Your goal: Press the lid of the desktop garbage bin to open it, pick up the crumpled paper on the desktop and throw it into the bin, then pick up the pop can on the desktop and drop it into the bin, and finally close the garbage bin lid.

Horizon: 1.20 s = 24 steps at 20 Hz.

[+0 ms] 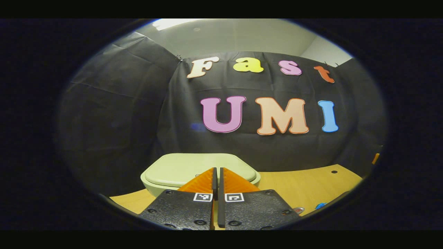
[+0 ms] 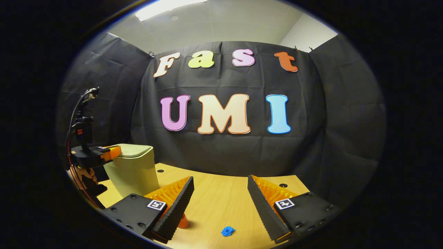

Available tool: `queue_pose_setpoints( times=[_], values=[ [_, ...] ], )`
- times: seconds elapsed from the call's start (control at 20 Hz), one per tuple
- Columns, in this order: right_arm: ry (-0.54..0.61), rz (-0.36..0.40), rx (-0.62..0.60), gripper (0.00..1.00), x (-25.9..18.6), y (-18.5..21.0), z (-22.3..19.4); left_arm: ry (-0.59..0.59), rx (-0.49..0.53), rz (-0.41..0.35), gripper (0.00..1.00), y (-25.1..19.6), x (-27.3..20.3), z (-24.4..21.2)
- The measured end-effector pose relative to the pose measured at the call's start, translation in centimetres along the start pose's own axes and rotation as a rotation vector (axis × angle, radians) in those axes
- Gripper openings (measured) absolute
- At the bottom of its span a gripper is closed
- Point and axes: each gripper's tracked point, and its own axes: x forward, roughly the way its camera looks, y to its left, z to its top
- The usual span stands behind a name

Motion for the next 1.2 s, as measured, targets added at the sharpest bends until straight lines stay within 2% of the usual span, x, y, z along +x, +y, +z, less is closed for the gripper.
queue_pose_setpoints(
  times=[0.1,0.15,0.2,0.3,0.35,0.45,0.5,0.55,0.6,0.7,0.75,0.8,0.95,1.05,1.1,1.15,1.2],
  values=[
    [0.001,0.001,0.007,0.98,0.3,-0.3,0.0,-0.006,-0.003,-0.035,0.0,-1.2,-0.4,0.6],
    [0.003,0.0,0.009,0.98,0.4,-0.5,0.0,-0.013,0.0,-0.068,0.09,-2.1,-0.8,1.1],
    [0.003,0.003,0.015,1.0,0.5,-0.6,-0.1,-0.024,0.005,-0.098,0.1,-3.1,-1.1,1.7],
    [0.011,0.01,0.026,0.98,0.8,-0.7,-0.5,-0.047,0.019,-0.143,0.1,-4.6,-2.1,2.8],
    [0.017,0.014,0.031,0.98,0.9,-0.8,-0.8,-0.063,0.029,-0.153,0.17,-5.1,-2.6,3.4],
    [0.034,0.024,0.04,0.98,1.3,-0.8,-1.5,-0.098,0.033,-0.172,0.2,-6.2,-3.5,4.7],
    [0.041,0.032,0.05,0.98,1.6,-0.8,-1.9,-0.108,0.03,-0.184,0.32,-6.7,-3.9,5.2],
    [0.05,0.037,0.062,1.0,1.7,-1.0,-2.4,-0.11,0.026,-0.194,0.4,-7.2,-4.2,5.2],
    [0.064,0.039,0.073,0.98,2.1,-1.2,-2.9,-0.109,0.022,-0.196,0.48,-7.5,-4.6,5.2],
    [0.098,0.038,0.088,0.98,2.6,-1.6,-4.5,-0.107,0.017,-0.204,0.55,-7.9,-5.5,5.1],
    [0.117,0.034,0.09,0.98,2.9,-1.8,-5.4,-0.099,0.015,-0.209,0.55,-8.3,-5.9,4.8],
    [0.134,0.031,0.091,0.98,3.3,-2.0,-6.3,-0.088,0.015,-0.213,0.65,-8.5,-6.2,4.4],
    [0.176,0.029,0.068,0.98,4.5,-2.4,-8.9,-0.062,0.003,-0.211,0.81,-8.7,-7.5,3.5],
    [0.23,0.034,0.036,0.98,5.3,-2.5,-11.7,-0.053,0.013,-0.205,0.98,-8.8,-8.2,3.1],
    [0.265,0.039,0.029,0.98,5.6,-2.4,-13.1,-0.047,0.023,-0.203,0.94,-8.8,-8.5,2.9],
    [0.3,0.043,0.026,0.98,6.0,-2.3,-14.4,-0.042,0.03,-0.199,0.96,-8.5,-8.8,2.7],
    [0.331,0.046,0.024,0.98,6.4,-2.2,-15.7,-0.034,0.033,-0.192,0.94,-8.2,-9.0,2.5]
  ],
)
